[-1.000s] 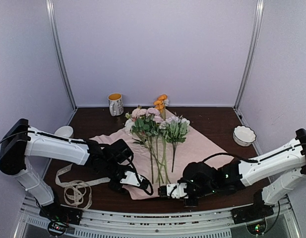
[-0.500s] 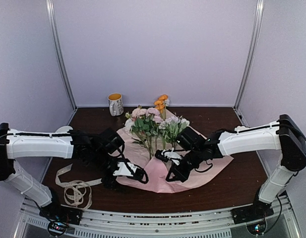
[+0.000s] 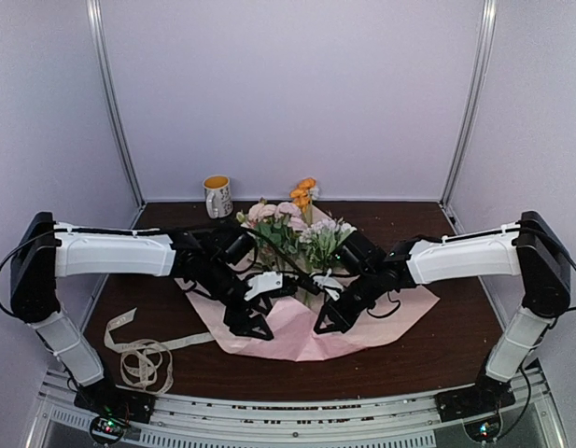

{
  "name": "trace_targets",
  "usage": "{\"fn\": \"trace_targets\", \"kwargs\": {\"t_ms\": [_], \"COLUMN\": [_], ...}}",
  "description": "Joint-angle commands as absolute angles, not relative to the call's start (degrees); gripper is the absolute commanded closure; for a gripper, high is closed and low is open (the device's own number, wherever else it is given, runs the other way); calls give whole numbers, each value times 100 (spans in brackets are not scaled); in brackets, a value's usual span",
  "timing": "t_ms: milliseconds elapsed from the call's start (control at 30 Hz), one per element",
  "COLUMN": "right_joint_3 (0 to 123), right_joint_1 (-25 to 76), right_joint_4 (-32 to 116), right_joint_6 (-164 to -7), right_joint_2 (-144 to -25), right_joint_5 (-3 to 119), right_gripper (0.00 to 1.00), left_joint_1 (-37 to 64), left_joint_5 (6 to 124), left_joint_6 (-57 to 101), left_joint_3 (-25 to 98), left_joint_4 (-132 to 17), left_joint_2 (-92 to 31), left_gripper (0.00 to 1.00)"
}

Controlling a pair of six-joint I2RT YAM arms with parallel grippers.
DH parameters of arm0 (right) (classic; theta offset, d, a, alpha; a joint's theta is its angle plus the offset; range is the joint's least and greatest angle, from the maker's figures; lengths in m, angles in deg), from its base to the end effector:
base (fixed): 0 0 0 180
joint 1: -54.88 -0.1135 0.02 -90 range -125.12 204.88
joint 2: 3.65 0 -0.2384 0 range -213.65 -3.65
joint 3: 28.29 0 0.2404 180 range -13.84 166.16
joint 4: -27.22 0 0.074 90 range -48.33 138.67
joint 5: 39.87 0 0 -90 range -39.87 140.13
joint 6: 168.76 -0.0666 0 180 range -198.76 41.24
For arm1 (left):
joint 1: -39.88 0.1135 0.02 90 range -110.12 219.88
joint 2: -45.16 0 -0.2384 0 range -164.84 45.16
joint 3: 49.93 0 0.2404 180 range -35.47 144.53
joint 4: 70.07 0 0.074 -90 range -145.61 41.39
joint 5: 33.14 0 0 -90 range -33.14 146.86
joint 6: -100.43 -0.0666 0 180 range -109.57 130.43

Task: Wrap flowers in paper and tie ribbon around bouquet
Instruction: Fold the bottom corner of the flattened wrapping paper at the center of the board.

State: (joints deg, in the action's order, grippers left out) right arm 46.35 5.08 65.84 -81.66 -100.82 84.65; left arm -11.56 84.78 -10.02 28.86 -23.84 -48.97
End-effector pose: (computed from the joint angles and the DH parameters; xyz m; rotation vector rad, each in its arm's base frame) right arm 0.1868 0.2795 0.1450 -1.2993 2.4417 1.0824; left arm 0.1827 -0.2792 0.1709 1.7080 2.0684 -0.8225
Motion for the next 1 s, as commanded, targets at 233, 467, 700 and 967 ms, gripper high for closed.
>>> {"fn": "trace_targets", "kwargs": {"t_ms": [233, 467, 700, 967], "right_joint_3": [4692, 3698, 3356, 3275], "right_joint_1": [762, 776, 769, 798], "right_joint_4": [6232, 5221, 5018, 4966], "right_joint_6": [-8395, -8671, -8947, -9057], "right_joint_2": [-10146, -9622, -9693, -9549], "right_joint_5": [8654, 9055, 8945, 8992], "right_gripper": [98, 76, 97, 100], "left_joint_1": [-680, -569, -564, -558], "left_joint_5": [9313, 9151, 9081, 8134], "left_joint_6": [175, 182, -19, 68], "left_joint_3": [3149, 3006, 2958, 2833], "left_joint_4": [-2669, -3101, -3107, -1841], "left_joint_2": [-5522, -5469, -5357, -4551], "left_gripper": [98, 100, 100, 37]}}
